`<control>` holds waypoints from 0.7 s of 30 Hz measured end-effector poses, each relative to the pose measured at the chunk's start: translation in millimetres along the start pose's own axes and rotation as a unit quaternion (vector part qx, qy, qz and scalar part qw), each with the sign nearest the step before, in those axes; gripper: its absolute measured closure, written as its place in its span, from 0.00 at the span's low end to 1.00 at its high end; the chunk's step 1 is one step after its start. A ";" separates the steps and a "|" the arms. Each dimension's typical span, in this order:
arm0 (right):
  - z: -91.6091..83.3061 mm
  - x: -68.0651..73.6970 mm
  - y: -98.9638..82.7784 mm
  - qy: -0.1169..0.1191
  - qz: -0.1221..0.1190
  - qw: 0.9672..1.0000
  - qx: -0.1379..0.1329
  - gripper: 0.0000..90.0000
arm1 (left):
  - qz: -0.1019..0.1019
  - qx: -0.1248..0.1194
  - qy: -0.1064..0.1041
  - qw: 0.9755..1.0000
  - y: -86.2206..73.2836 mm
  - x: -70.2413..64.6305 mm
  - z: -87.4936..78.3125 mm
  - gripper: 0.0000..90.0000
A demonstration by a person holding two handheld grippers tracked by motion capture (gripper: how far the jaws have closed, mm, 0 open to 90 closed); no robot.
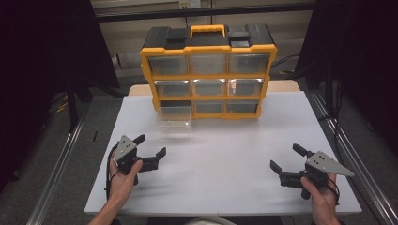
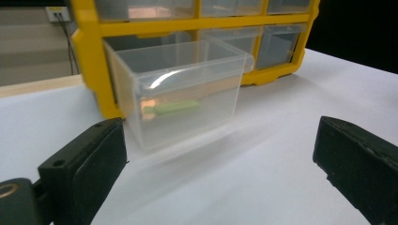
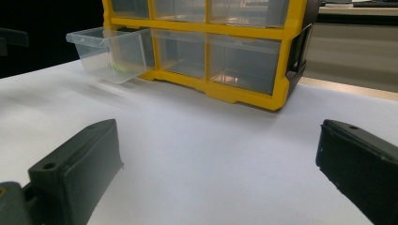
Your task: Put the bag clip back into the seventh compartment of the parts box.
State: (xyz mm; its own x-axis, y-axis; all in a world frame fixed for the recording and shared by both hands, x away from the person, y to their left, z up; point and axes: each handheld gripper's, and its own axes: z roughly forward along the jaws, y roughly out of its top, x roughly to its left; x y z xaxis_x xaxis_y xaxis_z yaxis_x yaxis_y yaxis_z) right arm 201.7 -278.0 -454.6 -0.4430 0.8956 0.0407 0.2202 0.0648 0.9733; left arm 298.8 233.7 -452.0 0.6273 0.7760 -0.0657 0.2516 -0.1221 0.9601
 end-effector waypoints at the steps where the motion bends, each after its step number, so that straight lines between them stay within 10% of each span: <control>1: 0.0 0.1 0.0 0.000 0.000 1.000 0.000 0.00 | -0.003 0.000 0.003 1.000 -1.5 1.3 -3.3 0.04; 21: 2.8 -2.0 -0.4 -0.010 -0.003 1.000 0.004 0.00 | -0.023 -0.016 0.043 0.999 -16.4 7.0 -53.2 0.04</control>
State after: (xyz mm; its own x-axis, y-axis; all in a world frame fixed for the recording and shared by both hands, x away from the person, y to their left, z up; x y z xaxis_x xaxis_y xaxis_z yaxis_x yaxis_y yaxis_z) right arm 204.8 -278.6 -455.7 -0.4270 0.9037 0.0298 0.2244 0.0740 0.9717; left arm 259.9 274.1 -453.7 0.5500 0.8306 -0.0870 0.2530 -0.0664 0.9652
